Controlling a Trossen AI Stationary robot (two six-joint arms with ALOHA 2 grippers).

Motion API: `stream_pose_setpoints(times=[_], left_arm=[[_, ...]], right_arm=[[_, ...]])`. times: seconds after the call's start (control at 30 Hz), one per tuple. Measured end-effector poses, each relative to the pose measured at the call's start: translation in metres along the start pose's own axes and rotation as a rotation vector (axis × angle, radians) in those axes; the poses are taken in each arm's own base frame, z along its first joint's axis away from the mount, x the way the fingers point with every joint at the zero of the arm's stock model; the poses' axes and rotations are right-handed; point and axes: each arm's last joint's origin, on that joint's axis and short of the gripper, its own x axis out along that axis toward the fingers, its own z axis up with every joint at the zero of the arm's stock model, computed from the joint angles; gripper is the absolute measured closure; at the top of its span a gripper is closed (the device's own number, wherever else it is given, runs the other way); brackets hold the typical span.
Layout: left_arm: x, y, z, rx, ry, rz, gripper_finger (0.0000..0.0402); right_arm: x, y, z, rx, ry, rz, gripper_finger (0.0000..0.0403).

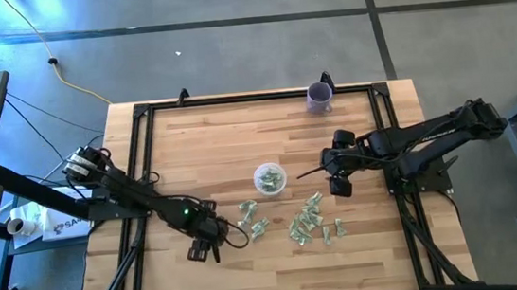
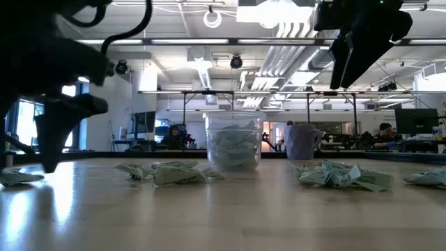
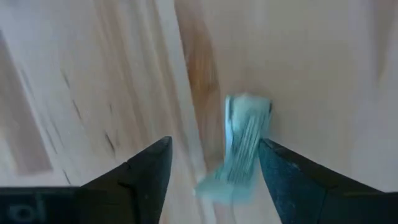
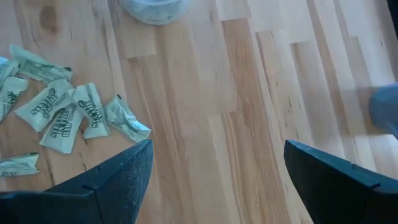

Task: Pick and place Stevia / Truvia into bins
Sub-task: Put the green stevia packet into the transparent bin

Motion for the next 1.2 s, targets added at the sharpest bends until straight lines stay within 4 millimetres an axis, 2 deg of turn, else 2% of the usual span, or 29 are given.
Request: stream_pose_setpoints(times=[0.17,0.43,0.67,0.83,0.97,1.1,1.2], left_arm=[[0.007,0.000,-0.009,0.001,0.040,-0.057,0.0158],[0.008,0.002,-0.010,0.002,0.024,-0.010,0.0213],[0.009,0.003,-0.010,-0.001,0.016,0.020,0.0306],[0.009,0.009,-0.007,-0.084,0.009,0.016,0.0377],[0.001,0.024,0.003,-0.161,0.023,0.058,0.0377],[-0.020,0.044,0.022,-0.201,-0.005,0.151,0.0362],[-0.041,0.065,0.041,-0.172,-0.049,0.204,0.0376]], right_arm=[[0.000,0.000,0.000,0.000,0.004,0.001,0.0052],[0.000,0.000,0.000,-0.001,0.004,0.001,0.0052],[0.000,0.000,0.000,0.000,0.005,0.001,0.0052],[-0.004,0.006,-0.003,0.005,-0.011,0.017,0.0056],[-0.016,0.011,-0.009,0.025,-0.045,0.009,0.0071],[-0.025,0.011,-0.019,0.077,-0.025,0.002,0.0087],[-0.031,0.011,-0.026,0.102,-0.004,0.003,0.0093]])
